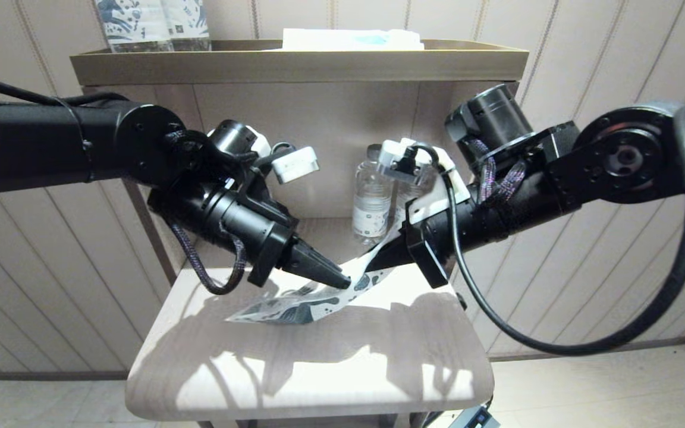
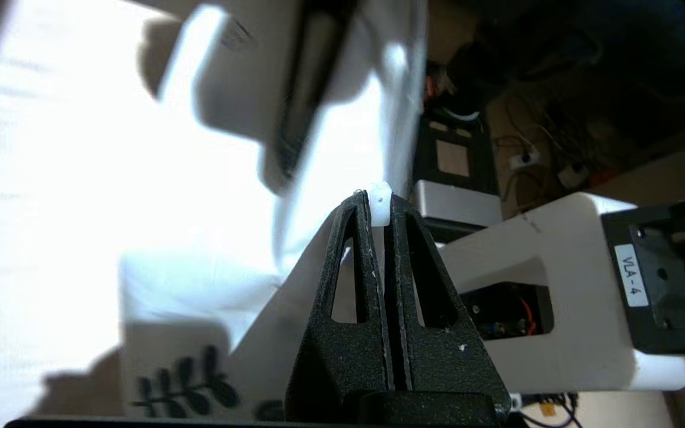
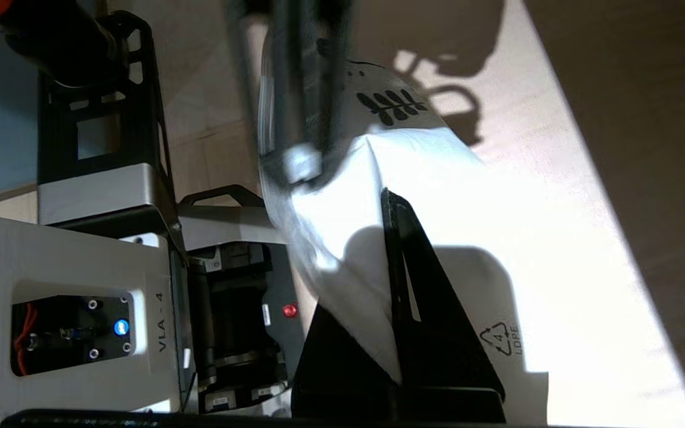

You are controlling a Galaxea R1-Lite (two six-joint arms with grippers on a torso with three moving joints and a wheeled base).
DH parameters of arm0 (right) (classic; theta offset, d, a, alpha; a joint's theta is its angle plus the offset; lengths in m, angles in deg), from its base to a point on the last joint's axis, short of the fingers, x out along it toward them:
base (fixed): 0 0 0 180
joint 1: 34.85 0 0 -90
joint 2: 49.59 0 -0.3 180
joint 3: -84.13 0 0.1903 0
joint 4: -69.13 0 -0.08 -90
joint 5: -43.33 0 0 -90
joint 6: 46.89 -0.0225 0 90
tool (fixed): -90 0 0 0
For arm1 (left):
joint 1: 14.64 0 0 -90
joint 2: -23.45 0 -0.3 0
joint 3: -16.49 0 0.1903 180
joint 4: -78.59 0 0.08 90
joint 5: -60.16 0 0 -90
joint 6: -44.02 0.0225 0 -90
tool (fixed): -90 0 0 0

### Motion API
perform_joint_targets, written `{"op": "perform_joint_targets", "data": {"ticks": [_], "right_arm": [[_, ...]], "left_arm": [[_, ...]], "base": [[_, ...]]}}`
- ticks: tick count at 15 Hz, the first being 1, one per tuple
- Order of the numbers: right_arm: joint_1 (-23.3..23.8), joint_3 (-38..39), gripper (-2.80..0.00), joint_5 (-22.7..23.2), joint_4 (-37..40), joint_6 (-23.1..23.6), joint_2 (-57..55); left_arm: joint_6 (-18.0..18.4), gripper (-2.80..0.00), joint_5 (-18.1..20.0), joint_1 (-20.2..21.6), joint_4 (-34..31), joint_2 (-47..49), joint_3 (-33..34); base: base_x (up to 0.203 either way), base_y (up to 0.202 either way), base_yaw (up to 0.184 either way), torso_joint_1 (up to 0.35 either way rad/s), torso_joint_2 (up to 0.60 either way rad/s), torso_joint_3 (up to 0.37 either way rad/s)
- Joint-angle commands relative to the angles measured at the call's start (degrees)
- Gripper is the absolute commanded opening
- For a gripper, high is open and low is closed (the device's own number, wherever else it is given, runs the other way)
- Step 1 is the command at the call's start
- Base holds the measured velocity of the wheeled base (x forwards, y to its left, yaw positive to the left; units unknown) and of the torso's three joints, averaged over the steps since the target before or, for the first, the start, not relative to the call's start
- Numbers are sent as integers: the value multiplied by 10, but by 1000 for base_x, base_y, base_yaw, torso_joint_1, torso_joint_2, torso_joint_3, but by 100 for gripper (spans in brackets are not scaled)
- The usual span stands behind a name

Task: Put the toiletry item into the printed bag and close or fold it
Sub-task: Close the strorage bag and place it on the desk

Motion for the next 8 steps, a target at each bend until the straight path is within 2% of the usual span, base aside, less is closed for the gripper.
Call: {"op": "perform_joint_targets", "data": {"ticks": [1, 5, 8], "right_arm": [[-3, 13, -280, 4, -7, 2, 6], [4, 10, -280, 4, -14, 0, 8], [29, 5, -280, 1, -16, 0, 5]], "left_arm": [[1, -280, 6, 2, 10, 3, -12], [1, -280, 2, 2, 10, 7, -6], [-4, -280, -32, 28, 11, 15, -4]], "base": [[0, 0, 0, 0, 0, 0], [0, 0, 0, 0, 0, 0], [0, 0, 0, 0, 0, 0]]}}
